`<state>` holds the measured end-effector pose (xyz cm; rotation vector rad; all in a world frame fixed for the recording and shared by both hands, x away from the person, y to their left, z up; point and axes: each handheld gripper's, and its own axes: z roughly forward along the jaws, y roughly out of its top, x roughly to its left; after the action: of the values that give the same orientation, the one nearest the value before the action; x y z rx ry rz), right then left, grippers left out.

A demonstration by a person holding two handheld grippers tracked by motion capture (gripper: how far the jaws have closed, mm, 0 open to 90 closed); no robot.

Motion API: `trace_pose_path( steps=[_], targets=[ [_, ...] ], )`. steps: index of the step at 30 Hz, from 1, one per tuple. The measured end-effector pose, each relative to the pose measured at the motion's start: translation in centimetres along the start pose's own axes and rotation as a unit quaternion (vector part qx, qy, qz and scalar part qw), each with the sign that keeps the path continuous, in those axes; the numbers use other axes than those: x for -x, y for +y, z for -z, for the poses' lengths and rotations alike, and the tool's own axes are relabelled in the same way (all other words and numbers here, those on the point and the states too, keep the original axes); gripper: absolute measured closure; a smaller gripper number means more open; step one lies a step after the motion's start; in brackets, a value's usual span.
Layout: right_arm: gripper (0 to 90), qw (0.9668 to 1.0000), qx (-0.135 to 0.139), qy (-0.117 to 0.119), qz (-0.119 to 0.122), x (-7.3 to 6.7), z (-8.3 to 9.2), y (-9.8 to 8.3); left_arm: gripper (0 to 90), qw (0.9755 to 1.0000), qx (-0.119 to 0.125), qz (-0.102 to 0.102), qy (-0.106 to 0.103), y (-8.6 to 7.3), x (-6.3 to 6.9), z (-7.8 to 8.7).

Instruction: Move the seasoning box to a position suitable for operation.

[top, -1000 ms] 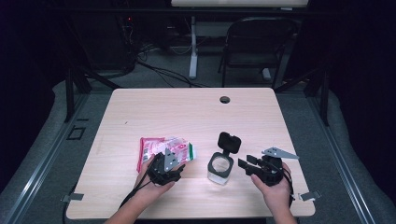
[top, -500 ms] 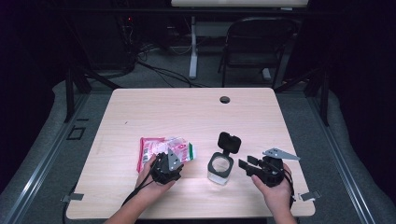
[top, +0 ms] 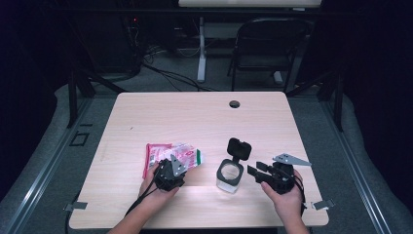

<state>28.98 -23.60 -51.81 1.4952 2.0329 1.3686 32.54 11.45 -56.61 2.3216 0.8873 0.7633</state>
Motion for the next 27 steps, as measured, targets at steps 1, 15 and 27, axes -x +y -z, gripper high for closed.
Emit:
trace_pose_path(
  steps=[1,15,27],
  targets=[
    [53.3,1.0,0.0,0.001,0.001,0.0,0.0,0.0,44.2,1.0,0.0,0.002,0.001,0.0,0.0,0.0],
    [53.3,1.0,0.0,0.005,-0.001,0.0,-0.2,0.1,55.8,0.9992,-0.007,0.037,-0.012,-0.5,-1.1,-0.3],
    [53.3,1.0,0.001,0.004,-0.004,0.0,-0.1,0.1,67.3,0.997,-0.013,0.07,-0.032,-0.7,-2.1,-0.6]
  ],
)
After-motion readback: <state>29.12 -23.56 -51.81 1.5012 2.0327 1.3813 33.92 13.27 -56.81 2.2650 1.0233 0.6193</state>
